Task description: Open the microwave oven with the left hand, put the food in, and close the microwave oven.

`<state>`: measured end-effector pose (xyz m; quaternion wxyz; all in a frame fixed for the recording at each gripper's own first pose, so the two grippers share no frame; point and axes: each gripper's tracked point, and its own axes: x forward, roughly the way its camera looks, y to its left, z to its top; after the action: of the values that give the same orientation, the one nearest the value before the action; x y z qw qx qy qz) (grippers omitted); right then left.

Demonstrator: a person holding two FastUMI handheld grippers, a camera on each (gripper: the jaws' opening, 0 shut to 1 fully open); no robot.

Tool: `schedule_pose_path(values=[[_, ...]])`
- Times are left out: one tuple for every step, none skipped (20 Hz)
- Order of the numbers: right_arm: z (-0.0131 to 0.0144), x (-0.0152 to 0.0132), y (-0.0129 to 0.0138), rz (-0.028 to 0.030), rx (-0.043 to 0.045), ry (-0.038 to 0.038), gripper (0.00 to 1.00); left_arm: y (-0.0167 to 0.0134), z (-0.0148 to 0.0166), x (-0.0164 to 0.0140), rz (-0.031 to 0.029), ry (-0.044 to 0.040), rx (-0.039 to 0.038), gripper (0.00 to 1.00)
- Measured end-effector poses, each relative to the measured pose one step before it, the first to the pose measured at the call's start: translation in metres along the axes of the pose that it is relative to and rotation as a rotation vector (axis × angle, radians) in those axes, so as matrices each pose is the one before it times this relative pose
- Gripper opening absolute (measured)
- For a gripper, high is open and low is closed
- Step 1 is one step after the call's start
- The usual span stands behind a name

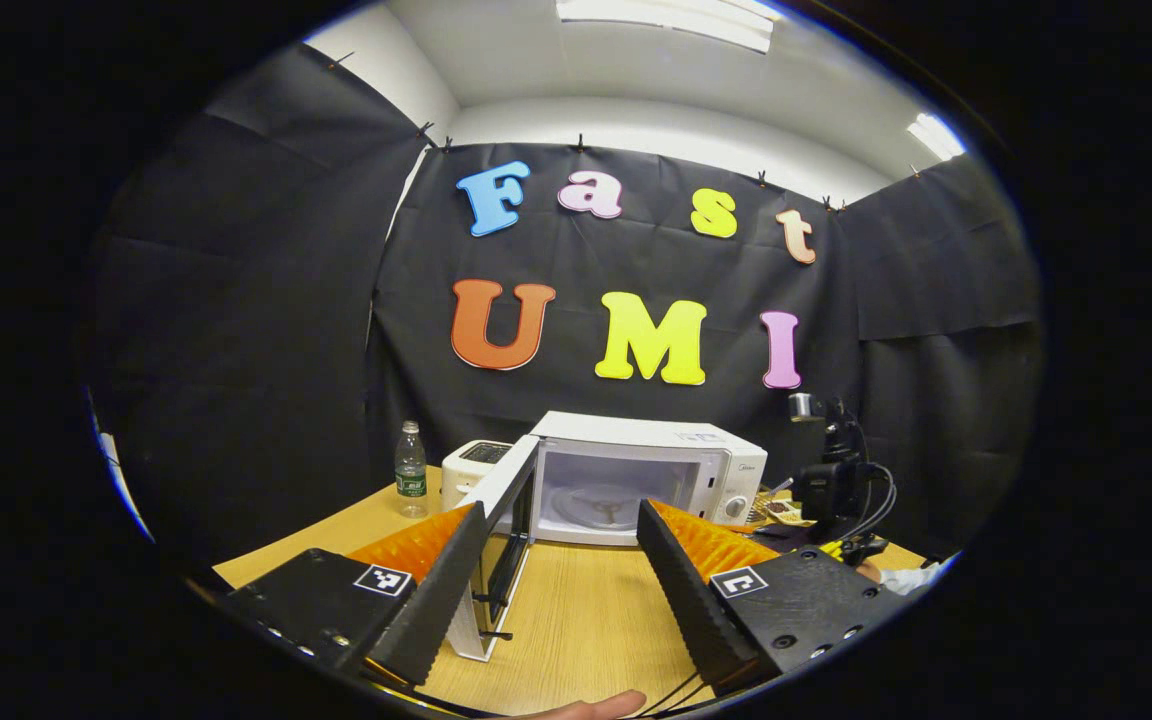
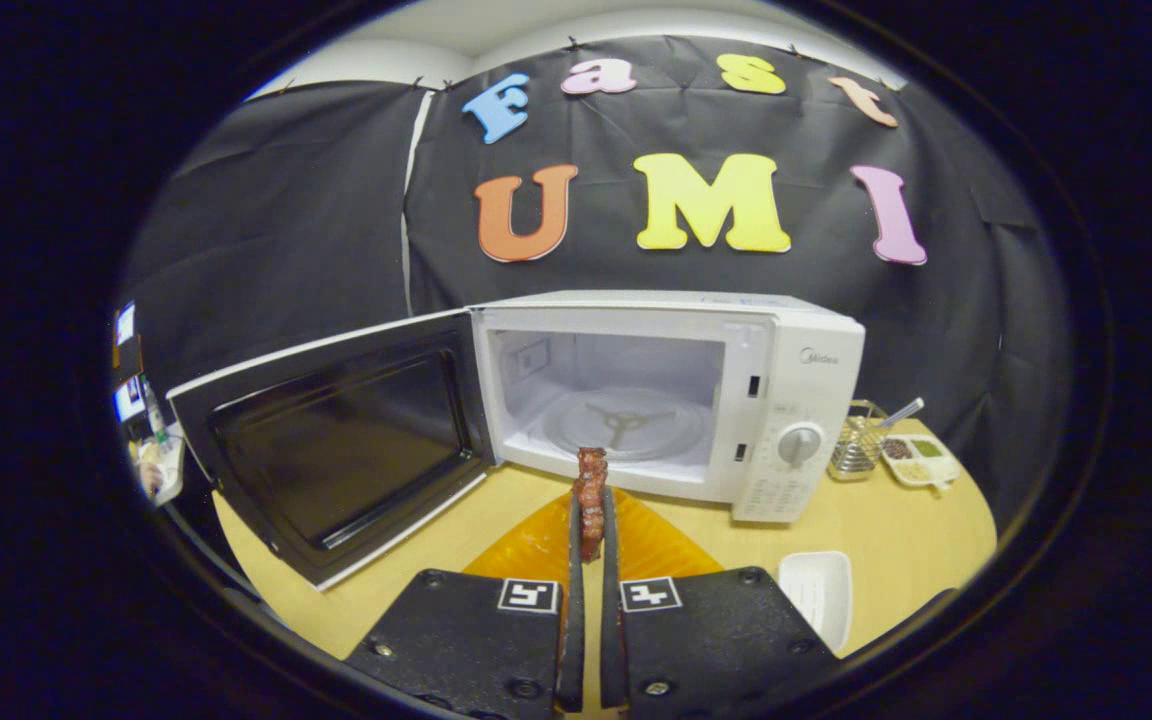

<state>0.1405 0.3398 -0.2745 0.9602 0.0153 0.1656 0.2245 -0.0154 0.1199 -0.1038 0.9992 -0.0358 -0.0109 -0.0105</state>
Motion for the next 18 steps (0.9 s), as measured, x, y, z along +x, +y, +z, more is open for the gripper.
schedule_pose_path(values=[[0.00229, 0.01246, 0.00466, -0.00473, 0.05063, -0.00605, 0.10, 0.00066, 0.00107, -0.00037, -0.00163, -0.00486, 0.00441, 0.93], [0.00203, 0.01106, 0.00459, -0.00274, 0.05929, -0.01179, 0.10, 0.00379, 0.00261, 0.00047, 0.00527, -0.00461, 0.00487, 0.93], [0.00606, 0.01334, 0.00584, -0.00252, 0.06989, -0.02324, 0.10, 0.00542, 0.00107, 0.00036, 0.00893, -0.00028, 0.00350, 0.93], [0.00749, 0.01158, 0.00237, -0.01084, 0.06987, -0.02537, 0.10, 0.00287, -0.00146, 0.00179, 0.00581, 0.00269, 0.00218, 0.93], [0.00593, 0.01064, 0.00124, -0.01297, 0.09009, -0.03129, 0.10, 0.00240, -0.00003, -0.00088, 0.00340, 0.00197, -0.00036, 0.92], [0.00506, 0.01441, 0.00062, -0.01365, 0.10510, -0.03154, 0.10, 0.00100, -0.00011, 0.00114, 0.00023, 0.00378, -0.00186, 0.93], [0.00550, 0.01422, -0.00254, -0.02204, 0.11637, -0.03122, 0.10, 0.00042, 0.00016, 0.00075, -0.00263, 0.00312, -0.00101, 0.92], [0.00436, 0.01544, -0.00613, -0.02638, 0.10906, -0.02889, 0.10, -0.00013, -0.00177, -0.00004, -0.00856, 0.00636, -0.00155, 0.92], [0.00229, 0.01586, -0.00496, -0.02515, 0.08787, -0.02179, 0.10, -0.00026, -0.00039, -0.00031, -0.00869, 0.00874, -0.00559, 0.92], [-0.00084, 0.01293, -0.00443, -0.02439, 0.06051, -0.01319, 0.10, -0.00026, -0.00116, 0.00004, -0.00614, 0.00241, -0.00538, 0.93], [-0.00217, 0.01344, -0.00263, -0.02358, 0.04138, -0.00906, 0.10, 0.00270, 0.00055, 0.00056, -0.00281, 0.00178, -0.00194, 0.92], [-0.00293, 0.01405, -0.00334, -0.02220, 0.02839, -0.00485, 0.09, 0.00392, -0.00010, 0.00044, 0.00428, 0.00044, 0.00242, 0.92], [0.00006, 0.01387, -0.00582, -0.02989, 0.03504, -0.01521, 0.09, 0.00458, 0.00054, 0.00222, 0.00461, -0.00296, 0.00346, 0.92], [-0.00249, 0.01487, -0.00687, -0.03135, 0.03687, 0.00282, 0.10, 0.00347, -0.00107, 0.00109, 0.00512, 0.00025, 0.00096, 0.93], [-0.00381, 0.01147, -0.00474, -0.03058, 0.03494, 0.00737, 0.10, 0.00104, -0.00180, 0.00263, 0.00299, 0.00375, -0.00270, 0.93], [-0.00343, 0.00836, 0.00086, -0.00177, 0.03479, -0.00450, 0.10, 0.00363, -0.00259, 0.00217, 0.00331, 0.00629, -0.00497, 0.93], [-0.00441, 0.00643, 0.00142, -0.00957, 0.01679, -0.00576, 0.10, 0.00253, -0.00258, 0.00029, -0.00014, 0.00761, -0.00321, 0.92], [-0.00274, 0.00873, -0.00090, -0.02426, 0.00838, -0.00530, 0.10, 0.00255, -0.00190, 0.00157, 0.00167, 0.00687, 0.00177, 0.92]])
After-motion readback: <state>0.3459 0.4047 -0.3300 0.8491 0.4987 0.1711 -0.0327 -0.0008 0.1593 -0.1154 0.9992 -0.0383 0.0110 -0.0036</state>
